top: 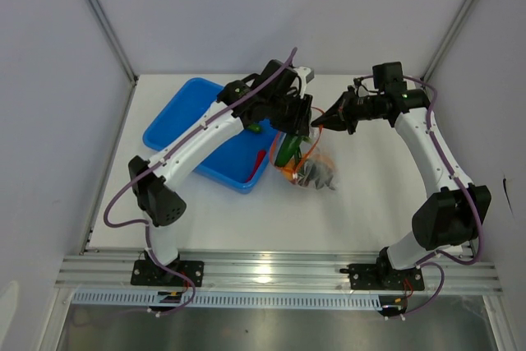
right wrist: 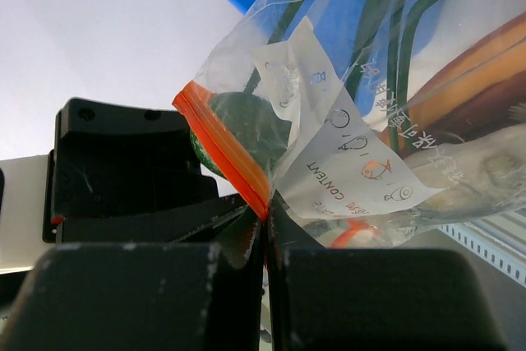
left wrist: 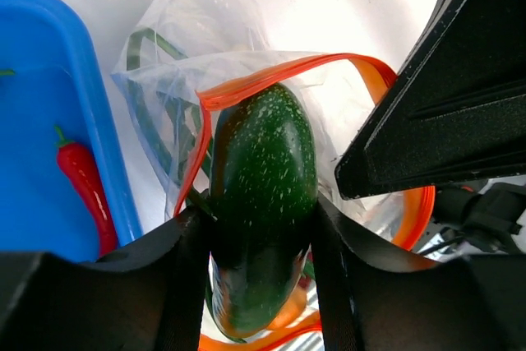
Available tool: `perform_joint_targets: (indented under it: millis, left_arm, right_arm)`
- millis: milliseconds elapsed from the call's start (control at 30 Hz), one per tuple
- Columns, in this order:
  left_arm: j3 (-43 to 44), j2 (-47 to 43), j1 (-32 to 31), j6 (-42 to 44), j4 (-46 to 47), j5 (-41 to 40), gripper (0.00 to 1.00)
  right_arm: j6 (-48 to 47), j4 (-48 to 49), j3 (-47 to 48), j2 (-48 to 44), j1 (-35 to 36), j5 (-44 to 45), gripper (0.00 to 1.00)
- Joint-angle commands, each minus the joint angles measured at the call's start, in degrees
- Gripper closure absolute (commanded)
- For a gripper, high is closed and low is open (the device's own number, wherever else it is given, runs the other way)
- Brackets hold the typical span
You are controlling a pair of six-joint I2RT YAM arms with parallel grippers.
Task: Place the food in the zip-top bag and seal the zipper
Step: Adjust the fake vegetable in the zipper food storage bag.
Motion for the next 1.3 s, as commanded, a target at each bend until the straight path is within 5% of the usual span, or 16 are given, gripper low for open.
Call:
perform_joint_targets:
  millis: [0, 67, 333, 700, 1033, 1267]
  left_arm:
    - [1.4, -0.6, -0.4, 1.7, 2.1, -2.2, 0.64]
    - [-0.7, -3.2, -0.4, 2.1, 4.1, -2.7, 0.77]
    - [-14.1, -15.5, -0.3, 6.6, 18.7, 0.0, 0.99]
    - [-22.4, -25.7, 0.4, 11.1, 36.9, 15.4, 0.99]
    - [-30.3, -23.7, 2.4, 7.4, 57.9, 36.8, 0.99]
    - [-35.4, -22.5, 4.5, 5.8, 72.2, 41.8, 0.99]
  right_arm:
    - [0.1, 0.4, 1.8, -2.7, 0.2, -1.6, 1.0]
    - [-0.1, 0.3, 1.7, -2.7, 0.0, -1.6, 1.0]
    - [-0.2, 0.8, 2.0, -2.4, -0.3, -2.6, 1.0]
    - [5.1, 5.3, 0.9, -2.9, -1.2, -8.3, 1.0]
    - [14.4, 14.7, -3.1, -5.8, -1.2, -13.6, 1.0]
    - [21.5, 23.1, -8.3, -8.6, -1.3, -15.6, 1.0]
